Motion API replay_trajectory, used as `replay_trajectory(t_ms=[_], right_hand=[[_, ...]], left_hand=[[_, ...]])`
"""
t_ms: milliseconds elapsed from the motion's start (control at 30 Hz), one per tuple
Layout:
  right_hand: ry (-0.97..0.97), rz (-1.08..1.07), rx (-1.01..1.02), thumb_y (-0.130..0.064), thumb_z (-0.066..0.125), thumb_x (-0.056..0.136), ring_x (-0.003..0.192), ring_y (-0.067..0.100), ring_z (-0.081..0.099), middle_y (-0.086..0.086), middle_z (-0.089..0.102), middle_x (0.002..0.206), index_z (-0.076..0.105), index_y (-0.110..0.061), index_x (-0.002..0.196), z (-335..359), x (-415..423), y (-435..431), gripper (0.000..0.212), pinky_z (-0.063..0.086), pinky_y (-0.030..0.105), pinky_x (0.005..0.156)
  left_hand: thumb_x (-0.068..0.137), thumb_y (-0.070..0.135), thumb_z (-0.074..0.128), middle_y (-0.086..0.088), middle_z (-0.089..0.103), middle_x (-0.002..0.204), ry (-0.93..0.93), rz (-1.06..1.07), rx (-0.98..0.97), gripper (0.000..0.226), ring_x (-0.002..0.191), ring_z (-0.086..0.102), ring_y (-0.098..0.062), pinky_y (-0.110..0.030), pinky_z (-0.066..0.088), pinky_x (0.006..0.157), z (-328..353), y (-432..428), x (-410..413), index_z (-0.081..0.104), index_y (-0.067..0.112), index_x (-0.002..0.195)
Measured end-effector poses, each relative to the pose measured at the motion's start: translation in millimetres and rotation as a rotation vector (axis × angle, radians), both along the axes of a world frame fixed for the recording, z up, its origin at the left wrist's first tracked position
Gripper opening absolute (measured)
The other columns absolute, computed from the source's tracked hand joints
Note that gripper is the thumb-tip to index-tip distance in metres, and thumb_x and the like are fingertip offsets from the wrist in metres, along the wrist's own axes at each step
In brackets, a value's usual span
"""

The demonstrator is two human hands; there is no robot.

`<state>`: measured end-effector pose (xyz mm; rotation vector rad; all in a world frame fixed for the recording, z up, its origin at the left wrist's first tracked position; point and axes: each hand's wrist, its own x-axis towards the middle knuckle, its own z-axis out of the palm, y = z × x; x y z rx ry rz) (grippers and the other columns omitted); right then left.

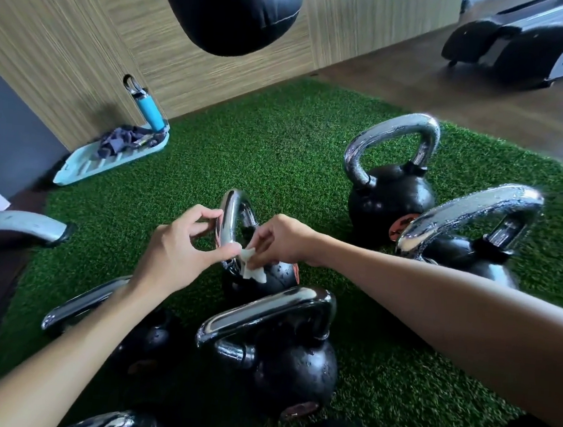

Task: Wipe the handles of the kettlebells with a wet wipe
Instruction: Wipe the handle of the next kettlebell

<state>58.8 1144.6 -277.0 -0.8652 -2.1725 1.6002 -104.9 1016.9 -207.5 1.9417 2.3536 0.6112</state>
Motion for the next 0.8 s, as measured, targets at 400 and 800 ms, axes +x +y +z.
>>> replay_trajectory(t_ms=[400, 800], right_hand=[[0.141, -0.38, 0.169, -0.022, 0.085, 0.077, 0.071, 0.005, 0.063, -0.01, 0.066, 0.08, 0.073, -0.013, 0.094, -11.3, -20.0, 32.0, 0.022, 0.055, 0.019, 0.065], [0.02, -0.417, 0.36, -0.017, 0.085, 0.077, 0.061, 0.01, 0.063, -0.003, 0.066, 0.071, 0.057, -0.026, 0.067, -18.3, -80.2, 42.3, 0.031, 0.056, 0.028, 0.058]], left_hand=[[0.068, 0.046, 0.088, -0.004, 0.072, 0.123, 0.01, 0.035, 0.096, 0.06, 0.112, 0.069, -0.019, -0.028, 0.051, 0.095, -3.9, -1.5, -1.0, 0.067, 0.025, 0.12], [0.06, 0.049, 0.091, -0.001, 0.076, 0.115, -0.083, 0.011, 0.177, 0.058, 0.111, 0.069, -0.009, -0.025, 0.052, 0.089, -11.5, -0.2, -21.1, 0.072, 0.031, 0.111]])
